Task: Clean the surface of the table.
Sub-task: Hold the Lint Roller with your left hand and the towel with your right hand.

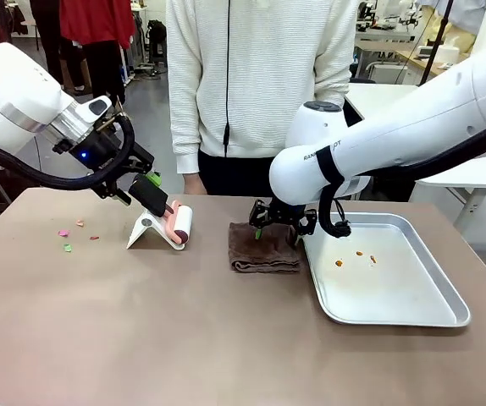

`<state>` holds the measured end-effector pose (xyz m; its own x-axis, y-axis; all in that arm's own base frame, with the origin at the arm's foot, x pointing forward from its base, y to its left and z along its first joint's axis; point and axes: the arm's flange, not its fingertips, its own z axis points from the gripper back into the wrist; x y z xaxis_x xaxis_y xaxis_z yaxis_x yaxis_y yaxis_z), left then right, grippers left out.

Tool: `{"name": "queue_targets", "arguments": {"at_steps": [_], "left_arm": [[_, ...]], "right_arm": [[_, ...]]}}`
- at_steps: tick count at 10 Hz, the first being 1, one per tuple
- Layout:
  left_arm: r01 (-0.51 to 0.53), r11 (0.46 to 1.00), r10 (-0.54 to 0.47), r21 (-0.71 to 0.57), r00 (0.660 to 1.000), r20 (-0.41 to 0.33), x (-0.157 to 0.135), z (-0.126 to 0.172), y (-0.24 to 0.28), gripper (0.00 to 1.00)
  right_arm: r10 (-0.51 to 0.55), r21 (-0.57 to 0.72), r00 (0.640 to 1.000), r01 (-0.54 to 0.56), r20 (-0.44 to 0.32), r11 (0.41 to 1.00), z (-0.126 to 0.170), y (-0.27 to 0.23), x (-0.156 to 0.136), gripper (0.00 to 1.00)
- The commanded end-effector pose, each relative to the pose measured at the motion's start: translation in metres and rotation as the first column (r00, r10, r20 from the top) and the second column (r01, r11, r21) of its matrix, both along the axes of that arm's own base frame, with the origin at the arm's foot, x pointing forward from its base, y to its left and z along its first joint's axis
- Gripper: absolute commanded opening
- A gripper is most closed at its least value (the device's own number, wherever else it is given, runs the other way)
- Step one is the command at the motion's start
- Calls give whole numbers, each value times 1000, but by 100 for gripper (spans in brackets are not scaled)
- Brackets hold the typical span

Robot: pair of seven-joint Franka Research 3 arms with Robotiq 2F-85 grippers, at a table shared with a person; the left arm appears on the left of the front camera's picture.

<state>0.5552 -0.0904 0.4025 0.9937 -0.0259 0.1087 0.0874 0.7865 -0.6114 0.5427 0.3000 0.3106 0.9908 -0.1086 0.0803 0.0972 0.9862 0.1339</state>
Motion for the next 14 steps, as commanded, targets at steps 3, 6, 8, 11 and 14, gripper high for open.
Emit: {"name": "queue_targets", "arguments": {"at_steps": [3,6,8,11,14], "left_arm": [[24,999,-24,-37,1000,15,5,-1,0,100],[24,999,-23,-34,1000,16,6,-3,0,100],[11,1000,-10,-20,1000,27,7,-4,0,40],[-9,1000,9,-7,998,54,9,-6,-1,0],[-8,1000,8,-5,998,59,9,-6,-2,0]], "right_arm": [[-29,-115,1000,30,12,993,1,10,1,100],[-32,-123,999,32,4,992,-6,11,1,100],[-3,-124,1000,1,-16,992,-9,13,0,40],[24,-111,999,-28,-43,993,-15,17,-3,35],[33,-106,998,-39,-60,994,-23,22,-6,0]]}}
